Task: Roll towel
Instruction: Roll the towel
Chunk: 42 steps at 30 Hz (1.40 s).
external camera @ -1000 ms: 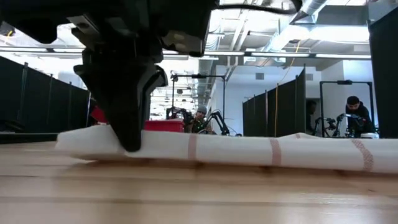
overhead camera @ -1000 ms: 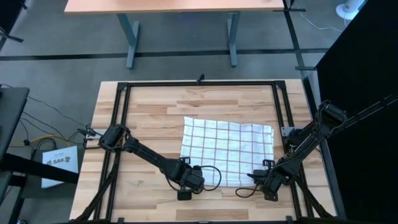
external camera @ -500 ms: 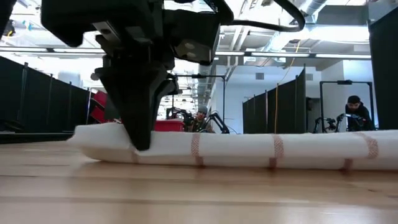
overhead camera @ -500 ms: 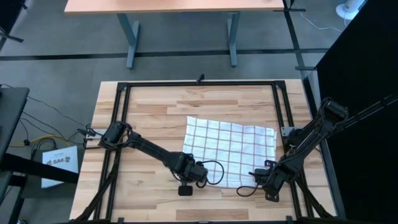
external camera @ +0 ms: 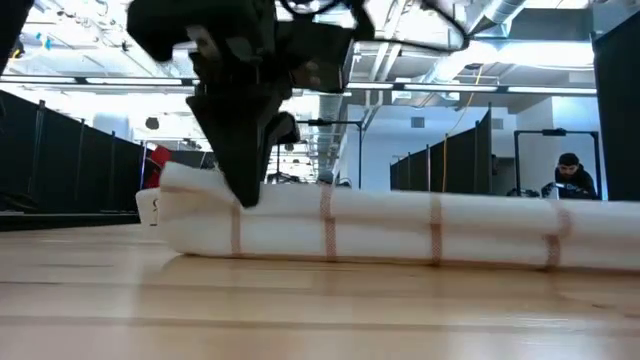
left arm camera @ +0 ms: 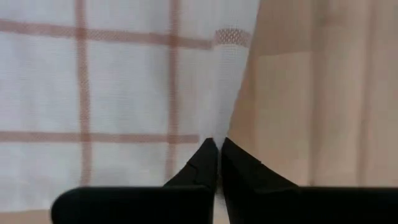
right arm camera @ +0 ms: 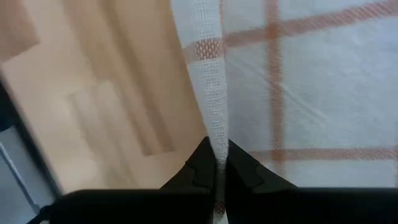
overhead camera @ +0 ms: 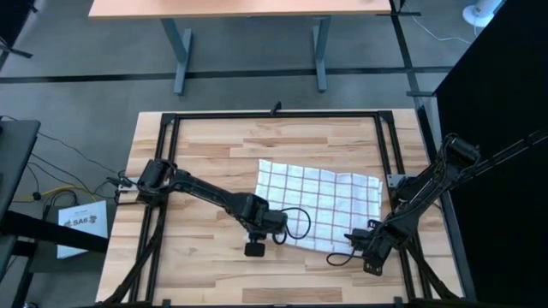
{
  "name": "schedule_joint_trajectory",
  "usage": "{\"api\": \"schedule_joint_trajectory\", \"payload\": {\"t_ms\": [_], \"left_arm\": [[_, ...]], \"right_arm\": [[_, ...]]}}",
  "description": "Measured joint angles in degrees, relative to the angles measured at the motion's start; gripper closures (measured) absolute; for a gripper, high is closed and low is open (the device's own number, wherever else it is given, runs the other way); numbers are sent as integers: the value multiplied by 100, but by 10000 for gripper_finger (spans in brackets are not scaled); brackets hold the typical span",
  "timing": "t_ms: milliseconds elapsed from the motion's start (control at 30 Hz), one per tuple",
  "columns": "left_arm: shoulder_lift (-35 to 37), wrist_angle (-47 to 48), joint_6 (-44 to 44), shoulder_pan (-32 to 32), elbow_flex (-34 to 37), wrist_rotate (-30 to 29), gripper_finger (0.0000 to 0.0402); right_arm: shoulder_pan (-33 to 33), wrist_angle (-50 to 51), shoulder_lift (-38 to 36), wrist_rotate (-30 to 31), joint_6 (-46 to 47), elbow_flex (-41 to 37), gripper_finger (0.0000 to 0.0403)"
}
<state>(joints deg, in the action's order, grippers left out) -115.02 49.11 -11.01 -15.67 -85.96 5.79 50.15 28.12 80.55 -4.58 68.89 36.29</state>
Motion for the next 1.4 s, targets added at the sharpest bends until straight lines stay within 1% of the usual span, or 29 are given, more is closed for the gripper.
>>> {"api": "schedule_joint_trajectory", "payload": {"t_ms": [133, 233, 367, 600, 700, 800, 933, 1033, 1100, 1167, 1300, 1400], "left_arm": [[13, 2, 176, 148, 109, -4, 401], [13, -34, 400, 237, 112, -3, 401], [13, -41, 707, 395, 114, 28, 401], [13, -34, 1265, 679, 116, 297, 401], [13, -40, 1449, 801, 116, 301, 401], [21, -100, 1575, 868, 148, 304, 401], [24, -380, 1548, 935, 463, 278, 401], [24, -616, 1471, 949, 763, 30, 397], [43, -683, 1456, 950, 881, -166, 386], [50, -641, 1443, 959, 896, -284, 371], [112, -581, 1398, 1009, 879, -348, 332], [302, -296, 1386, 1042, 888, -606, 304]], "right_arm": [[-58, 61, -127, 31, 120, -146, 403], [-182, 405, -325, 33, 39, -160, 403], [-417, 818, -662, 9, -267, -163, 403], [-999, 1428, -1205, -75, -857, -206, 403], [-1202, 1329, -1381, -245, -936, -506, 403], [-1358, 971, -1525, -374, -940, -899, 403], [-1567, 798, -1637, -406, -998, -1159, 403], [-1656, 838, -1662, -379, -1067, -1231, 401], [-1732, 852, -1664, -398, -1134, -1255, 393], [-1780, 870, -1663, -433, -1225, -1256, 374], [-1848, 1054, -1669, -434, -1384, -1173, 325], [-1845, 1515, -1777, -409, -1392, -1070, 291]]}}
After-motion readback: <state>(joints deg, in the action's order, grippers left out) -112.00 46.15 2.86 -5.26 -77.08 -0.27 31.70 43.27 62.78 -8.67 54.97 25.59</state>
